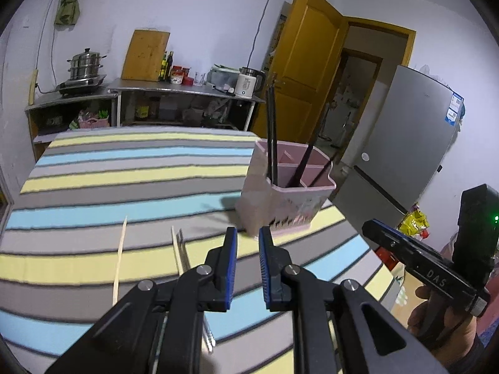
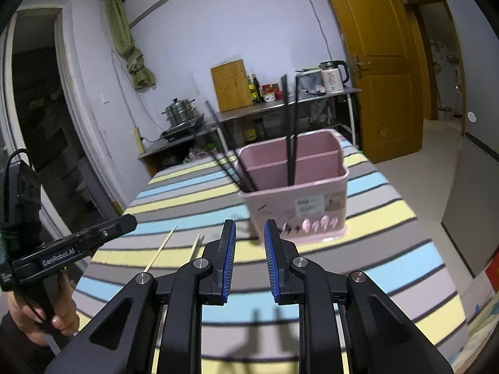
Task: Organize utensils
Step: 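Move both open tools back down to the wooden chopsticks, then grasp a wooden chopstick with the left tool while the right tool grasps another, then lift both wooden chopsticks and carry them toward the pink basket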
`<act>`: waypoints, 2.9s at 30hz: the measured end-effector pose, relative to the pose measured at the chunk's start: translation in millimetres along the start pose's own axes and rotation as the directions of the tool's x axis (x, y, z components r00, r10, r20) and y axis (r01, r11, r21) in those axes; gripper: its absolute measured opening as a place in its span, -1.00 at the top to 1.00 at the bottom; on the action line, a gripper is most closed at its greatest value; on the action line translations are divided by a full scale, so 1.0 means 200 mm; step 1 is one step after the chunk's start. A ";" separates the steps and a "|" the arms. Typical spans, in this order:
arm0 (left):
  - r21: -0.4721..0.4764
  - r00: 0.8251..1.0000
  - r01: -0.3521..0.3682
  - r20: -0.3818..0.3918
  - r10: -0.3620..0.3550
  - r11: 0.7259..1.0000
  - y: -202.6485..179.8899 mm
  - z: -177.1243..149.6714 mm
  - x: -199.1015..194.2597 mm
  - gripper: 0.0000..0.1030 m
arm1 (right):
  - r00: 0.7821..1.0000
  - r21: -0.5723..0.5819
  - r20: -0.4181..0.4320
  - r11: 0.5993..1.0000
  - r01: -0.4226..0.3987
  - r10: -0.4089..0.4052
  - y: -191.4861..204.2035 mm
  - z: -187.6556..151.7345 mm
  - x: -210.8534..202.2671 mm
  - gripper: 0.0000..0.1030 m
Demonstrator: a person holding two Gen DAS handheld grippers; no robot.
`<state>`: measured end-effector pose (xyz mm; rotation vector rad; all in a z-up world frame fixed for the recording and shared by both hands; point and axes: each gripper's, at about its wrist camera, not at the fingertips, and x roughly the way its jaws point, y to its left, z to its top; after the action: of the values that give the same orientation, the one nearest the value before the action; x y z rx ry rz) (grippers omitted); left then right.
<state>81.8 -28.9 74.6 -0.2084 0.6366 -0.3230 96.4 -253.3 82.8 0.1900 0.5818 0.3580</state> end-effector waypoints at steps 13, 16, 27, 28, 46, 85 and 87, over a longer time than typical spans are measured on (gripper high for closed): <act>-0.006 0.999 -0.021 -0.050 0.021 1.000 0.05 -0.23 -0.07 0.71 | 0.995 -0.017 -0.084 0.998 -0.056 0.055 0.12 -0.18 0.00 0.62; -0.015 0.998 -0.030 -0.047 0.029 0.999 0.08 -0.25 -0.10 0.71 | 0.993 -0.021 -0.097 0.998 -0.067 0.065 0.13 -0.21 0.00 0.62; -0.054 0.994 -0.092 -0.070 0.088 0.994 0.21 -0.29 -0.11 0.71 | 0.984 -0.034 -0.150 0.994 -0.101 0.095 0.19 -0.24 0.07 0.62; -0.058 0.993 -0.098 -0.074 0.093 0.994 0.23 -0.29 -0.11 0.71 | 0.983 -0.036 -0.157 0.994 -0.107 0.100 0.20 -0.24 0.09 0.62; -0.053 0.953 -0.252 -0.186 0.238 0.966 0.65 -0.15 0.32 0.61 | 0.948 -0.068 -0.288 0.984 -0.165 0.139 0.34 -0.22 0.48 0.62; -0.219 0.934 -0.298 -0.267 0.237 0.929 0.99 -0.13 0.42 0.71 | 0.880 -0.146 -0.468 0.974 -0.173 0.086 0.51 -0.12 1.33 0.62; -0.216 0.934 -0.295 -0.269 0.234 0.931 1.00 -0.12 0.44 0.71 | 0.872 -0.150 -0.478 0.969 -0.194 0.101 0.53 -0.12 1.34 0.62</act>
<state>179.6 122.7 -49.0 -0.3270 0.9359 -0.0001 260.2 -51.0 -42.0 -0.0469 1.0096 0.6166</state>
